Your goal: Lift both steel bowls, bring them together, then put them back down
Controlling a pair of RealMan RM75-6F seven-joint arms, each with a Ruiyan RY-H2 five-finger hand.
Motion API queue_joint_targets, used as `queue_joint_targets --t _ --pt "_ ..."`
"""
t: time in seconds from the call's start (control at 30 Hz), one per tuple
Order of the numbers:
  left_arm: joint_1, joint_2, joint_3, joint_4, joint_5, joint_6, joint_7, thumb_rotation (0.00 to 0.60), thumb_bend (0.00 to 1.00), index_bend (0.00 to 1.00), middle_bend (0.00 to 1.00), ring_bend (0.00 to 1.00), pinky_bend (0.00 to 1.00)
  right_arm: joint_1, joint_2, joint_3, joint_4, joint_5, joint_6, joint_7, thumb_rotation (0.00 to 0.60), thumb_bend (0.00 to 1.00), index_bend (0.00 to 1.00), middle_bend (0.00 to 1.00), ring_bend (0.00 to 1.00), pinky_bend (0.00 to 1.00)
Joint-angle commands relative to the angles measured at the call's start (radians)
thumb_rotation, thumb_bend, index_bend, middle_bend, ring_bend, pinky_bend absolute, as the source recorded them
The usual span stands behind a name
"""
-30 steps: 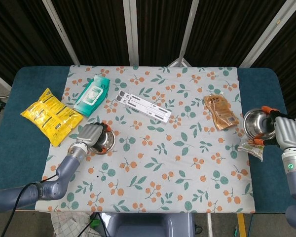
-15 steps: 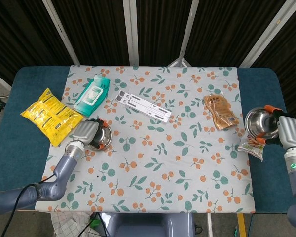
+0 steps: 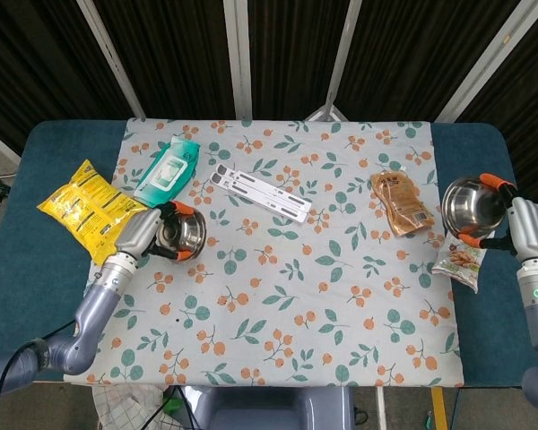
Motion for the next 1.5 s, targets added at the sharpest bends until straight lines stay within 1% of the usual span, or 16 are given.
queue_joint_targets --t 0.03,0.13,0.2,0.3,0.4,0.53,0.63,0.7,0.83,1.0,1.2,1.5 --pt "0.113 0.062 -0.072 -0.04 0.201 0.075 -0.5 0.6 0.02 0.44 0.3 0.29 0.38 0.008 -0.021 0.052 0.028 -0.093 -0.083 0.275 0.6 0.13 0.41 0.31 0.37 0.2" --pt "0.134 0.066 -0.083 -0.02 0.248 0.093 -0.687 0.6 0.02 0.44 0.3 0.29 0.38 0.01 -0.03 0.079 0.046 -0.162 -0.119 0.477 0.6 0.13 0.42 0.31 0.37 0.2" --pt "0.142 0.07 -0.085 -0.01 0.286 0.101 -0.813 0.6 0.02 0.44 0.3 0.29 0.38 0.013 -0.041 0.087 0.068 -0.214 -0.125 0.583 0.6 0.13 0.42 0.31 0.37 0.2" --pt "0.152 0.065 -0.099 -0.002 0.311 0.125 -0.975 0.6 0.02 0.45 0.3 0.28 0.38 0.021 -0.059 0.097 0.081 -0.252 -0.132 0.7 0.6 0.13 0.42 0.31 0.37 0.2" --pt "0.155 0.046 -0.112 0.027 0.331 0.153 -1.1 0.6 0.02 0.45 0.3 0.26 0.38 0.031 -0.063 0.108 0.071 -0.284 -0.156 0.846 0.6 0.13 0.42 0.3 0.37 0.2" --pt "0.145 -0.009 -0.12 0.07 0.345 0.194 -1.151 0.6 0.02 0.45 0.29 0.26 0.38 0.047 -0.07 0.115 0.049 -0.325 -0.188 1.021 0.6 0.13 0.43 0.31 0.37 0.2" --pt "0.129 -0.055 -0.114 0.102 0.362 0.211 -1.156 0.6 0.02 0.45 0.29 0.25 0.38 0.062 -0.077 0.106 0.043 -0.37 -0.202 1.111 0.6 0.13 0.43 0.31 0.37 0.2" --pt "0.118 -0.084 -0.109 0.12 0.37 0.218 -1.145 0.6 0.02 0.45 0.28 0.24 0.38 0.074 -0.083 0.099 0.035 -0.392 -0.208 1.146 0.6 0.13 0.43 0.31 0.37 0.2" --pt "0.092 -0.15 -0.095 0.155 0.387 0.233 -1.1 0.6 0.02 0.45 0.28 0.24 0.37 0.104 -0.101 0.08 0.013 -0.429 -0.216 1.176 0.6 0.13 0.43 0.31 0.37 0.2" --pt "0.073 -0.194 -0.088 0.181 0.395 0.246 -1.058 0.6 0.02 0.45 0.28 0.24 0.37 0.136 -0.128 0.069 0.004 -0.416 -0.222 1.133 0.6 0.13 0.43 0.31 0.37 0.2" --pt "0.06 -0.221 -0.085 0.184 0.401 0.262 -1.021 0.6 0.02 0.45 0.28 0.24 0.37 0.17 -0.165 0.061 -0.02 -0.375 -0.234 1.056 0.6 0.13 0.43 0.31 0.37 0.2" --pt "0.032 -0.295 -0.08 0.203 0.412 0.297 -0.926 0.6 0.02 0.45 0.28 0.24 0.37 0.234 -0.244 0.049 -0.103 -0.289 -0.27 0.904 0.6 0.13 0.43 0.31 0.37 0.2"
